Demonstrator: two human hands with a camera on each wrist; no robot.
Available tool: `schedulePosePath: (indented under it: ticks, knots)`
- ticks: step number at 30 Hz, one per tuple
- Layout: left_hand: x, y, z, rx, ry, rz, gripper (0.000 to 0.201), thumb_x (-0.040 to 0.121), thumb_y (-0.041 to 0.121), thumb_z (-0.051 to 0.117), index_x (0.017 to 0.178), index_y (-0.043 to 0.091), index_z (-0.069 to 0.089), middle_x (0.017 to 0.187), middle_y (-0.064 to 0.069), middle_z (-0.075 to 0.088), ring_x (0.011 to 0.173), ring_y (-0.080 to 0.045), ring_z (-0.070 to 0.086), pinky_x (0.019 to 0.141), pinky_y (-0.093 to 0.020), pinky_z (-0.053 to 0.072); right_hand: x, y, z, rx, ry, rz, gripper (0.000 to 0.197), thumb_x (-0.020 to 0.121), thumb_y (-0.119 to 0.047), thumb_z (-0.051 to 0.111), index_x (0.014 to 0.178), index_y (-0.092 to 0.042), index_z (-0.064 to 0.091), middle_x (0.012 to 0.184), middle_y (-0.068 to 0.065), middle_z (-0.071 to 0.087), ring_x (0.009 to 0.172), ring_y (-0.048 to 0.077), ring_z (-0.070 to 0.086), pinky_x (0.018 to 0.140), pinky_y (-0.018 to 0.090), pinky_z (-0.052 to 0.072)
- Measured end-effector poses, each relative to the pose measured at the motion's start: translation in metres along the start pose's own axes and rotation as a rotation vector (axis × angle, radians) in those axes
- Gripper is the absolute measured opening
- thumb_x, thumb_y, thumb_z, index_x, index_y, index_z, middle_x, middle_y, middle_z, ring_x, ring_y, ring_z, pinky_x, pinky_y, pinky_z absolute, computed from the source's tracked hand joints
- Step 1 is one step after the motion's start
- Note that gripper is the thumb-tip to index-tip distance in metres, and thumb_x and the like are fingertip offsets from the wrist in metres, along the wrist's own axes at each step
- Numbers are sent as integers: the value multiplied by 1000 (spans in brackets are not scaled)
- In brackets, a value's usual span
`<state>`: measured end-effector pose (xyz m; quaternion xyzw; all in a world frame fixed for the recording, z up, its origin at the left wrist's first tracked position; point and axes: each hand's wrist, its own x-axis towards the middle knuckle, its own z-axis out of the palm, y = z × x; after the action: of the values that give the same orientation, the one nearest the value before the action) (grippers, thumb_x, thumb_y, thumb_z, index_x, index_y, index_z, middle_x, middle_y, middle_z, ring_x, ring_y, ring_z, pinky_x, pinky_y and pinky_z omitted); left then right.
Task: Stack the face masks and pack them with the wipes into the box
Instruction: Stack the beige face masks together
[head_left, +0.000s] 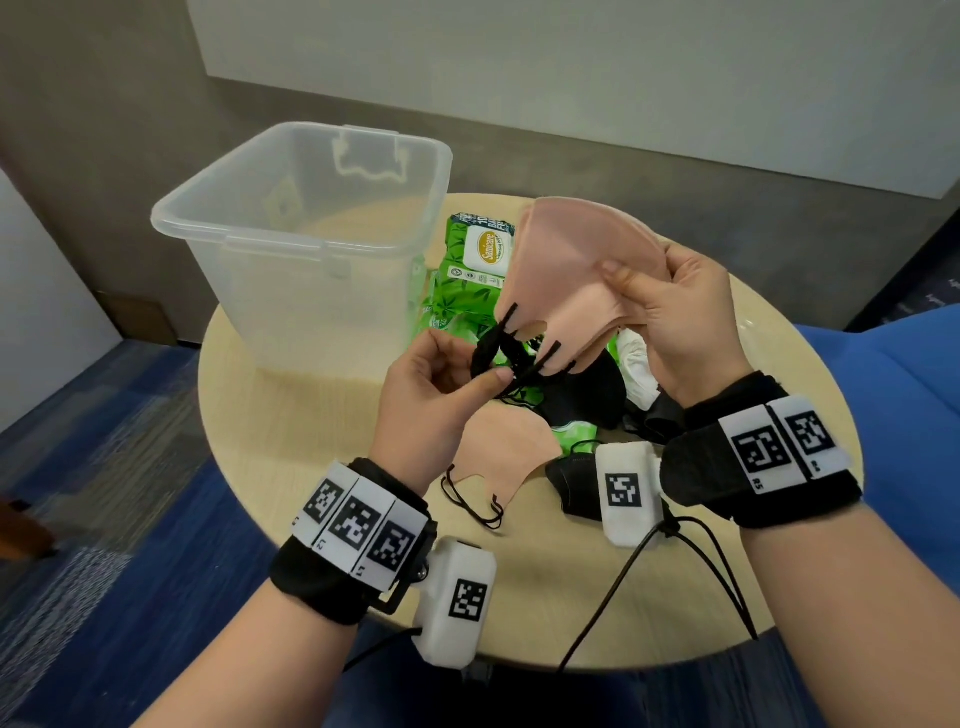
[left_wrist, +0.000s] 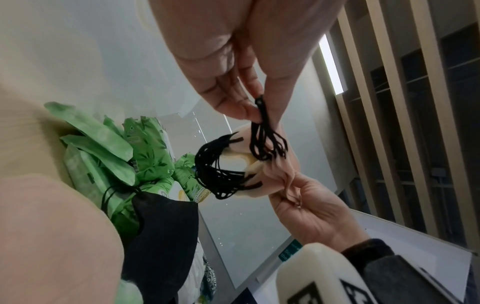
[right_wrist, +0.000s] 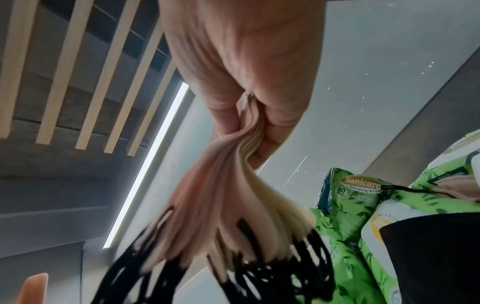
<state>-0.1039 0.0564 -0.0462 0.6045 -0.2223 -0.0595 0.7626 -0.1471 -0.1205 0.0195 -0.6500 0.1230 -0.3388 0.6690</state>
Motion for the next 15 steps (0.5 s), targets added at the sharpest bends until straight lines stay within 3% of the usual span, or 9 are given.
schedulePosePath:
  ticks: [3,6,11,15]
  knots:
    - [0,3,1,-29,-39,13,24,81,-2,65,92,18,58,63,9,58,58,-6,51,54,-17,46,0,3,-1,14,3,14,16,81,4,63,92,-6,63,93,12,67,85,22,65,73,30,55]
    - [0,5,3,-61,-33,-19,9,87,7,58,81,14,58,71,-2,54,52,-4,48,51,-16,45,1,6,-2,14,3,49,14,81,3,63,91,-7,63,95,13,67,88,25,64,76,34,55]
    - [-1,1,2,-115,-42,-67,20,87,15,56,69,11,47,49,6,46,45,-5,43,52,-18,45,3,4,-4,36,-8,59,15,82,5,61,92,-5,63,90,9,67,79,19,66,72,31,57]
    - [-2,-6,-2,-87,-96,-77,30,83,13,64,62,9,43,49,5,47,45,-8,44,53,-20,44,6,2,-5,40,2,53,18,82,6,61,99,2,60,91,12,65,79,20,65,76,33,55]
